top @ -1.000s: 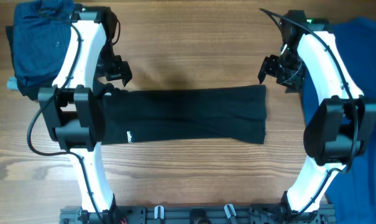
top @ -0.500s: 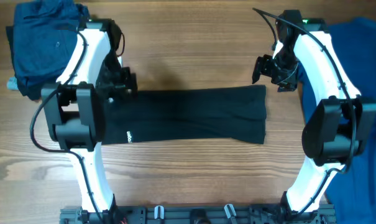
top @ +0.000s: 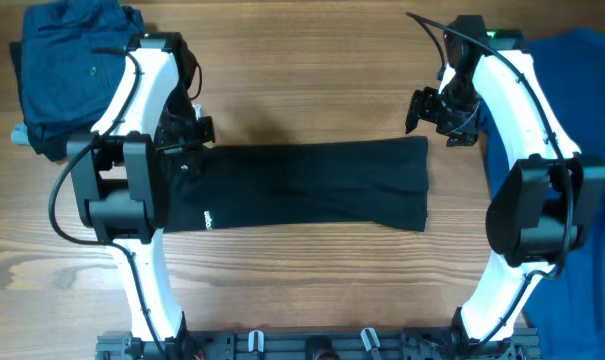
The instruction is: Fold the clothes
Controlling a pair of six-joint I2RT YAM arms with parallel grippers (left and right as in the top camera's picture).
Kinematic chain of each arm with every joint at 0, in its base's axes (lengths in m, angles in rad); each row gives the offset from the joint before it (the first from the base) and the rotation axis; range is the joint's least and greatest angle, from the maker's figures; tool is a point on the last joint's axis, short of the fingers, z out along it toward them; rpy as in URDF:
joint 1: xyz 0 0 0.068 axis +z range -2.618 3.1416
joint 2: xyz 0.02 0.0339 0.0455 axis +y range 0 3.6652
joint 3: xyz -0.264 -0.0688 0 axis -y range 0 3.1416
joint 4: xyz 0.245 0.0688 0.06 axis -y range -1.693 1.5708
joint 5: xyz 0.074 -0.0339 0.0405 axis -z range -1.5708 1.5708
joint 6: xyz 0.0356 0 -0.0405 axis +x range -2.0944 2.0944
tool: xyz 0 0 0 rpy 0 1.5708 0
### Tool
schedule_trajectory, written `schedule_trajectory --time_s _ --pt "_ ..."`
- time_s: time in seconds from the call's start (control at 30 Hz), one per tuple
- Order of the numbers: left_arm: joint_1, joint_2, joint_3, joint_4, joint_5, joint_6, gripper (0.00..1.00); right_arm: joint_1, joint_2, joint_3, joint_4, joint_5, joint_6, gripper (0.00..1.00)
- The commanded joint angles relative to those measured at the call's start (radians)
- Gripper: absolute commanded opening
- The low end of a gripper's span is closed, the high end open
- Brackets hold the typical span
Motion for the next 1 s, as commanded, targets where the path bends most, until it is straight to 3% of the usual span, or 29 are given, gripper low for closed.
schedule_trajectory --time_s 0.0,0.27,0.37,0.6,0.63,0.67,0.7,0.73,0.83,0.97 --pt "-0.004 -0.042 -0.003 -0.056 -0.106 -0.145 0.04 0.004 -0.018 0.010 -0.003 -0.016 -0.019 0.82" --pt "-0.005 -0.042 -0.004 -0.074 -0.167 -0.190 0.04 0.004 -0.018 0.010 -0.007 -0.016 -0.019 0.82" --pt "-0.005 -0.042 -0.003 -0.027 -0.271 -0.190 0.05 0.004 -0.018 0.010 0.002 -0.016 -0.019 0.82" --pt "-0.018 -0.138 0.007 0.080 -0.210 -0.153 0.08 0.004 -0.018 0.010 0.022 -0.016 -0.019 0.83" --pt "-0.020 -0.177 0.007 0.108 -0.210 -0.138 0.13 0.004 -0.018 0.010 0.028 -0.016 -0.019 0.83" --pt "-0.022 -0.216 0.007 0.140 -0.209 -0.132 0.50 0.004 -0.018 0.010 0.031 -0.016 -0.019 0.82" --pt "-0.022 -0.235 0.007 0.157 -0.209 -0.132 0.79 0.004 -0.018 0.010 0.032 -0.016 -0.019 0.82" --pt "-0.020 -0.261 0.007 0.182 -0.206 -0.131 0.97 0.004 -0.018 0.010 0.032 -0.016 -0.019 0.83" --pt "-0.019 -0.262 -0.002 0.196 -0.077 -0.022 1.00 0.004 -0.018 0.010 0.029 -0.016 -0.020 0.83" --pt "-0.019 -0.259 -0.077 0.250 -0.007 0.009 1.00 0.004 -0.018 0.010 0.027 -0.016 -0.021 0.83"
